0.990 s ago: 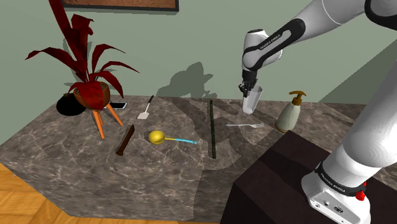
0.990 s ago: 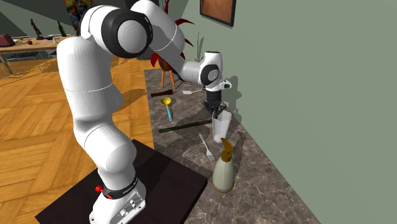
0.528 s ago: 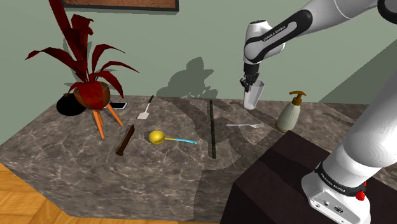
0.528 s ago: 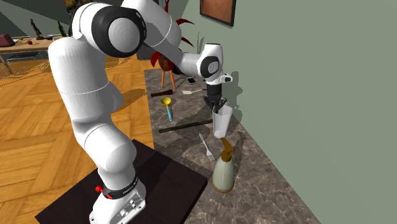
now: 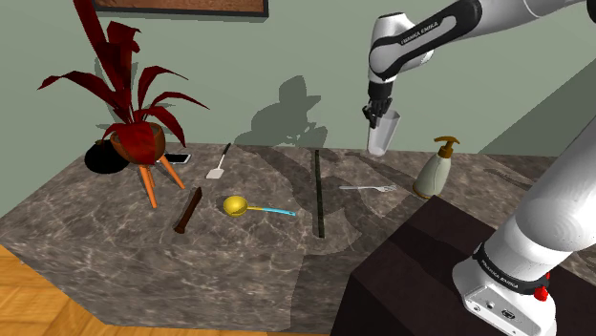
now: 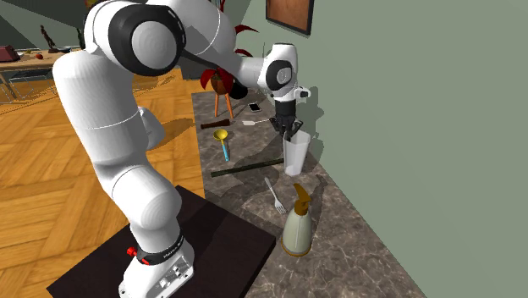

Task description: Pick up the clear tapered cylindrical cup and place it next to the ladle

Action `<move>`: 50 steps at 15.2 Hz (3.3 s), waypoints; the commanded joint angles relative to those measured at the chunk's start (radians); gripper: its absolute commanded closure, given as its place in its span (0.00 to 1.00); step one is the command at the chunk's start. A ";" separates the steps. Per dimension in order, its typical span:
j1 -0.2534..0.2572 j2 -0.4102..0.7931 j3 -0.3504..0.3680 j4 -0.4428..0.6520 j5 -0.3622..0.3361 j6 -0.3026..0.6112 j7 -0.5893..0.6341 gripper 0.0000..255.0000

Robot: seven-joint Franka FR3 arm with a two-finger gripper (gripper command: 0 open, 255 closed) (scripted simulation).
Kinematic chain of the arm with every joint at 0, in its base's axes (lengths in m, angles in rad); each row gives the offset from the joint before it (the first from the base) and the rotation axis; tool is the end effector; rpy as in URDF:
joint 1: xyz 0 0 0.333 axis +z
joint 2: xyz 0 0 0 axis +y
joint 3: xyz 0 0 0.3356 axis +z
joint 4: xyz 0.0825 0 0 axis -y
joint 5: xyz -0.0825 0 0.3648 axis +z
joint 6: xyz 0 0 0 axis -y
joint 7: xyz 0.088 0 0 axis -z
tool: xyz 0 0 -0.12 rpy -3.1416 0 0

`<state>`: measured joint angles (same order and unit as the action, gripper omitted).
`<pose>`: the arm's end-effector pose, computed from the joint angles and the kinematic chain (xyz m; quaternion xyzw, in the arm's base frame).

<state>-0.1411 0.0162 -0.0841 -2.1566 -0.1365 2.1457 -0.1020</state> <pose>0.5056 -0.1231 0.4067 0.9980 -0.0236 -0.0227 0.0544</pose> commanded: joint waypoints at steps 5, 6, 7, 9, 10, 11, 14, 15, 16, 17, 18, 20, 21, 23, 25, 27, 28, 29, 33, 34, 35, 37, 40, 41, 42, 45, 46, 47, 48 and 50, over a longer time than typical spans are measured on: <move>0.001 -0.035 0.001 0.045 0.003 -0.080 -0.009 1.00; 0.001 -0.040 0.001 0.053 0.003 -0.093 -0.011 1.00; 0.001 -0.045 0.001 0.062 0.004 -0.106 -0.012 1.00; 0.002 -0.053 0.002 0.079 0.005 -0.132 -0.015 1.00; 0.002 -0.057 0.002 0.088 0.005 -0.145 -0.016 1.00; 0.002 -0.061 0.002 0.098 0.006 -0.158 -0.017 1.00; 0.003 -0.072 0.003 0.127 0.007 -0.197 -0.021 1.00; 0.003 -0.075 0.003 0.137 0.007 -0.210 -0.022 1.00; 0.003 -0.077 0.003 0.147 0.008 -0.224 -0.024 1.00; 0.003 -0.080 0.004 0.158 0.008 -0.237 -0.025 1.00; 0.003 -0.082 0.004 0.165 0.009 -0.245 -0.026 1.00; 0.021 -0.036 0.023 0.198 0.014 -0.237 0.010 1.00; 0.030 -0.012 0.032 0.216 0.015 -0.234 0.028 1.00; 0.048 0.037 0.050 0.257 0.018 -0.229 0.063 1.00; 0.065 0.089 0.066 0.303 0.019 -0.227 0.097 1.00; 0.084 0.143 0.081 0.354 0.019 -0.228 0.130 1.00; 0.093 0.171 0.087 0.382 0.019 -0.230 0.146 1.00; 0.102 0.200 0.094 0.412 0.018 -0.232 0.162 1.00; 0.141 0.322 0.115 0.546 0.013 -0.250 0.221 1.00; 0.151 0.355 0.120 0.584 0.012 -0.257 0.235 1.00; 0.162 0.389 0.123 0.625 0.010 -0.266 0.248 1.00; 0.183 0.460 0.130 0.713 0.006 -0.286 0.273 1.00; 0.216 0.577 0.137 0.870 0.001 -0.329 0.306 1.00; 0.227 0.621 0.139 0.931 0.000 -0.348 0.316 1.00; 0.239 0.668 0.140 0.998 -0.002 -0.370 0.325 1.00; 0.278 0.843 0.141 1.268 -0.006 -0.466 0.345 1.00; 0.293 0.931 0.140 1.413 -0.006 -0.524 0.347 1.00; 0.301 0.990 0.138 1.514 -0.006 -0.566 0.346 1.00; 0.300 0.979 0.138 1.481 -0.006 -0.543 0.348 1.00; 0.298 0.966 0.138 1.430 -0.006 -0.506 0.352 1.00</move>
<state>0.1557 0.9766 0.0544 -0.7212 -0.1420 1.6277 0.2472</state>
